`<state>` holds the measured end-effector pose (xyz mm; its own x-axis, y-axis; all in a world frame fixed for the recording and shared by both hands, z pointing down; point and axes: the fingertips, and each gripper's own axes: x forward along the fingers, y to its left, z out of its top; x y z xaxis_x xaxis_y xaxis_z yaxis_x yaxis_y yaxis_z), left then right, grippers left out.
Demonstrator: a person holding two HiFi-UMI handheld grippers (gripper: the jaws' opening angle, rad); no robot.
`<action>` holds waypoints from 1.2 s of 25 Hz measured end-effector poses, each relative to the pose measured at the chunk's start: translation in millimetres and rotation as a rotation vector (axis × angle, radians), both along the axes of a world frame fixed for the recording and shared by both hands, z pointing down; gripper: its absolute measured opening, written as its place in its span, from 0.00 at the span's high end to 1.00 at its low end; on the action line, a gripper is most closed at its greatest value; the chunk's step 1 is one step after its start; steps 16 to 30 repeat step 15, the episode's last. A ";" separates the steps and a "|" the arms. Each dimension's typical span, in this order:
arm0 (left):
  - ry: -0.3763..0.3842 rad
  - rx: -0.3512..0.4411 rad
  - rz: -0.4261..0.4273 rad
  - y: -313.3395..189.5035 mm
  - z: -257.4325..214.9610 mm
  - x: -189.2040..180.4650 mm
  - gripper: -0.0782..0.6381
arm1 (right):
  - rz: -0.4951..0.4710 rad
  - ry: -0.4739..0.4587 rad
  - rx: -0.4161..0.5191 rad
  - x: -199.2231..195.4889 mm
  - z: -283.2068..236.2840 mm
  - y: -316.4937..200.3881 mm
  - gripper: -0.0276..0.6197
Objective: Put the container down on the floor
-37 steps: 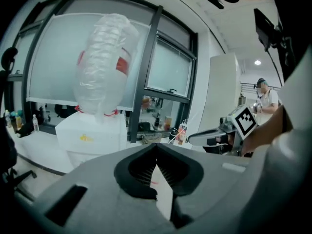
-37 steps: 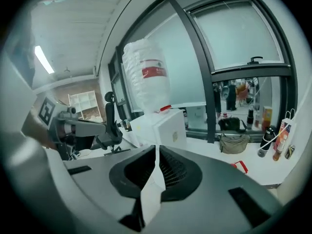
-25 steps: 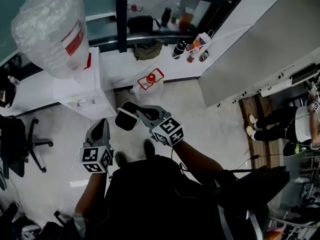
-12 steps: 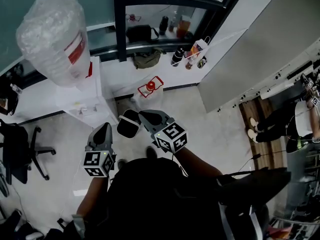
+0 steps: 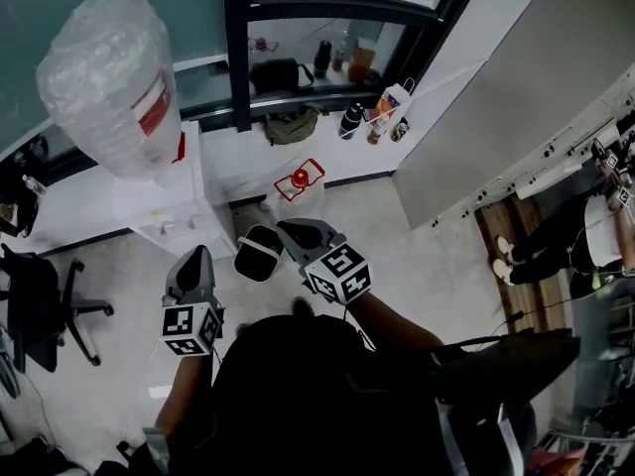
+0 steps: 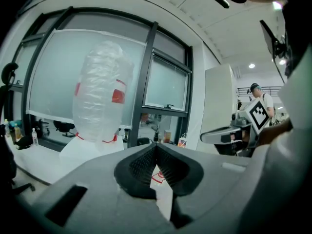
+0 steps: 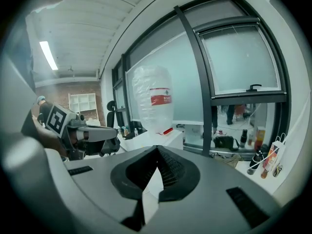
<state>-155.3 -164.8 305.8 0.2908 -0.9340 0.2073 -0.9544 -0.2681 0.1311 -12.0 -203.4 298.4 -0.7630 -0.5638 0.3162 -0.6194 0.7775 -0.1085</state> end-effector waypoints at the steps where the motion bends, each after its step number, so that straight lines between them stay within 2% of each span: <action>1: 0.002 0.002 0.004 -0.5 -0.5 -0.6 0.88 | 0.002 0.000 0.000 0.5 0.7 0.2 0.95; 30: 0.010 -0.007 0.036 0.2 3.4 12.8 0.88 | 0.015 -0.011 0.011 4.2 -1.8 -2.2 0.95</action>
